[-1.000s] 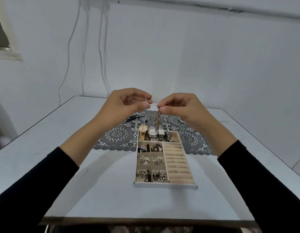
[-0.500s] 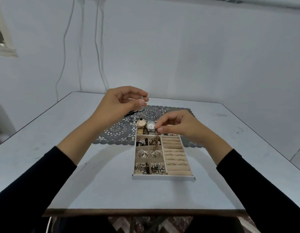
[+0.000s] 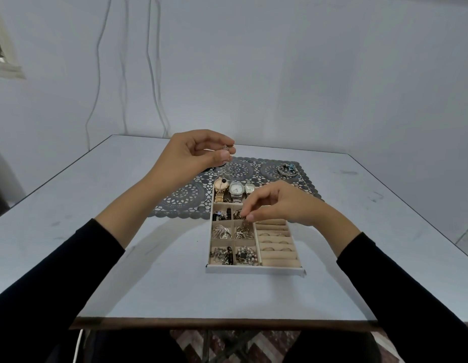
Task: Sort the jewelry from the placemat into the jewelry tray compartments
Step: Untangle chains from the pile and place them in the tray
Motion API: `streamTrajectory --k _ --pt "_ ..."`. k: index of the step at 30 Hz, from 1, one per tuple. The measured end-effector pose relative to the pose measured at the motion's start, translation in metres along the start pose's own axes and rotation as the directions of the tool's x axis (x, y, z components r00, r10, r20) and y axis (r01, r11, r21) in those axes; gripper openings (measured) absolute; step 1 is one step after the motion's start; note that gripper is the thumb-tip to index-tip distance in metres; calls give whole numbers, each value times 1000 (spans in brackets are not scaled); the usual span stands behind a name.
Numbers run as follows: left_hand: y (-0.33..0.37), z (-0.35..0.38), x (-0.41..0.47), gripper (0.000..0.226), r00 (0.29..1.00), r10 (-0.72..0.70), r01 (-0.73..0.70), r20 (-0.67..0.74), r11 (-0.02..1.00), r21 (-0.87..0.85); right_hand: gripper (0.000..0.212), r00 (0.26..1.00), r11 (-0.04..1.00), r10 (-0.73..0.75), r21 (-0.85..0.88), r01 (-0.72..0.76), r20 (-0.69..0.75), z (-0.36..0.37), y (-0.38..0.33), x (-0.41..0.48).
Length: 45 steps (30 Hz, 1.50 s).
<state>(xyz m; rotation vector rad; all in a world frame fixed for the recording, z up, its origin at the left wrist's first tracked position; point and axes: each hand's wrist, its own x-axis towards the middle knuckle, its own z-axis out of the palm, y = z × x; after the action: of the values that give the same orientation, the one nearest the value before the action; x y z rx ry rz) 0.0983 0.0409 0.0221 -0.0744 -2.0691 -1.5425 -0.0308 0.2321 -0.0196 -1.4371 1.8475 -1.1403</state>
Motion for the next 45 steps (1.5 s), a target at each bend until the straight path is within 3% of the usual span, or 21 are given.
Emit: streamTrajectory --k 13,21,26,28,30,32,34,38,45 --pt "-13 -1 0 20 1000 2 -2 5 1000 26 15 999 966 43 -254 -39 8 5 13 9" --pt "-15 3 2 20 1000 -5 5 20 1000 16 21 1000 993 18 -116 -18 -2 1 19 2" --pt "-19 2 1 20 1000 -5 4 23 1000 9 22 979 1000 22 19 -19 -203 0 20 -11" --pt "-21 3 0 20 1000 -8 8 22 1000 1 19 931 998 37 54 -18 -364 -1 23 -16" --pt "-22 4 0 20 1000 -14 14 20 1000 -12 17 838 998 60 50 -39 -542 -4 34 -20" --pt "-23 5 -1 20 999 -21 21 24 999 -29 19 741 995 38 -47 -93 -670 -10 52 -24" --pt "-23 6 -1 19 999 -24 26 33 999 -42 23 717 961 0 -198 -192 -697 -15 70 -29" --pt "-24 7 -3 20 999 -27 29 40 999 -42 36 777 816 15 -442 -373 -629 -22 92 -39" --pt "-23 8 -6 21 998 -41 43 38 998 -38 49 815 704 159 -514 -490 -558 -20 94 -37"
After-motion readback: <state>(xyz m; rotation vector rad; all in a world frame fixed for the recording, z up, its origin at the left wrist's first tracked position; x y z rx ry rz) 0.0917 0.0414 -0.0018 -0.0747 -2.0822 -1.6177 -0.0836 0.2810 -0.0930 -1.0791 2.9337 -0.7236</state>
